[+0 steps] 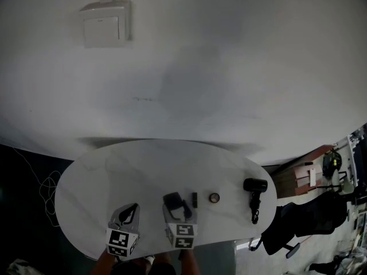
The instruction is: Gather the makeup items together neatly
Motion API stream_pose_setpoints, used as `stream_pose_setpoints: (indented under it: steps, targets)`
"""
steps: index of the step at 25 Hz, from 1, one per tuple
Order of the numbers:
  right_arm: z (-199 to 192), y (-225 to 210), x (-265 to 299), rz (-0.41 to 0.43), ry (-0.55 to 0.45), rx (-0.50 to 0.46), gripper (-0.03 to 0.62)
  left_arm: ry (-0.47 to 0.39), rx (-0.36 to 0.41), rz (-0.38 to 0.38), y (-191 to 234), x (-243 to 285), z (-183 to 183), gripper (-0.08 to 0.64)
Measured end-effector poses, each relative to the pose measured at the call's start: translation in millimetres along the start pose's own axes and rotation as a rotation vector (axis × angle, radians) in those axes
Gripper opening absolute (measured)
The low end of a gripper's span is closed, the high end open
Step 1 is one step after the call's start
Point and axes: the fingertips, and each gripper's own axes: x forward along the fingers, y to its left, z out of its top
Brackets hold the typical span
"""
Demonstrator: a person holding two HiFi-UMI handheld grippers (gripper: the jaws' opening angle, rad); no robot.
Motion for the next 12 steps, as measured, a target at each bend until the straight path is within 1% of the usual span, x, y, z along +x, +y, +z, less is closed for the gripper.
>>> stream_pose_setpoints:
  steps: [7, 12]
  targets:
    - [-35, -13, 13, -0.045, 0.047, 0.088, 0.314, 0.050, 0.015, -0.038, -10, 13, -24, 0.011]
    - [-50, -23, 22, -0.088, 0.060, 0.130, 0.314, 0.074, 0.020, -0.055, -14, 19, -35, 0.011]
